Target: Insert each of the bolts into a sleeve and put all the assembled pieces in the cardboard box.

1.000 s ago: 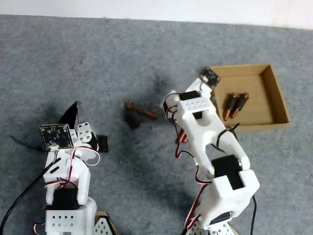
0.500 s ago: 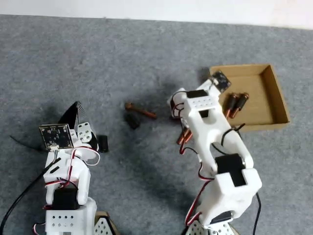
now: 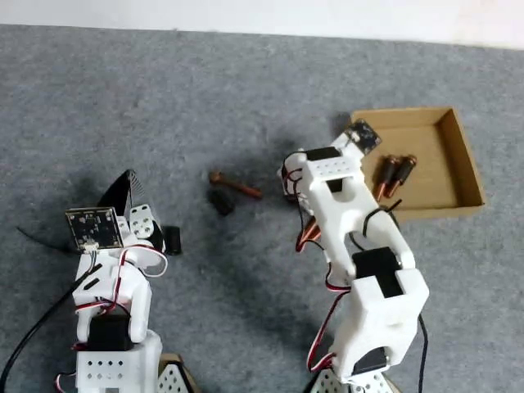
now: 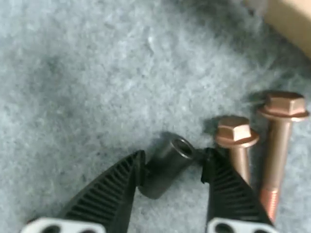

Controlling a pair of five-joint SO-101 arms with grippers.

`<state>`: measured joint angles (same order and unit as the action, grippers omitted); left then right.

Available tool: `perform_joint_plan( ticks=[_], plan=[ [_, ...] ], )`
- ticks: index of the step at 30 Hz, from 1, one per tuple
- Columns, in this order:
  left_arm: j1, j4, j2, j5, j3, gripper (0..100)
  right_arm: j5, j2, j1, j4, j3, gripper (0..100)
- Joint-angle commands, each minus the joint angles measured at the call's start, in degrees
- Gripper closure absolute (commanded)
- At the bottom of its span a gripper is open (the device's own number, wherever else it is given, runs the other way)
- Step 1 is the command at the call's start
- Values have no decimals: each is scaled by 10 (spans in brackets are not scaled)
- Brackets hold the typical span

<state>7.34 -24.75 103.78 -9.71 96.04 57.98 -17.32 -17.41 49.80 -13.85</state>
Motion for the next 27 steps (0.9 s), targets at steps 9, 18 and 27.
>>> perform_joint_plan(
  ticks=[9,18,27],
  plan=[
    [-10,11,7,4,11,993,0,12,-20,15,-5,857],
    [-10,11,7,4,11,993,-81,12,-20,13,-2,994],
    [-10,10,7,4,11,993,-133,18,-17,15,-1,994]
  ],
)
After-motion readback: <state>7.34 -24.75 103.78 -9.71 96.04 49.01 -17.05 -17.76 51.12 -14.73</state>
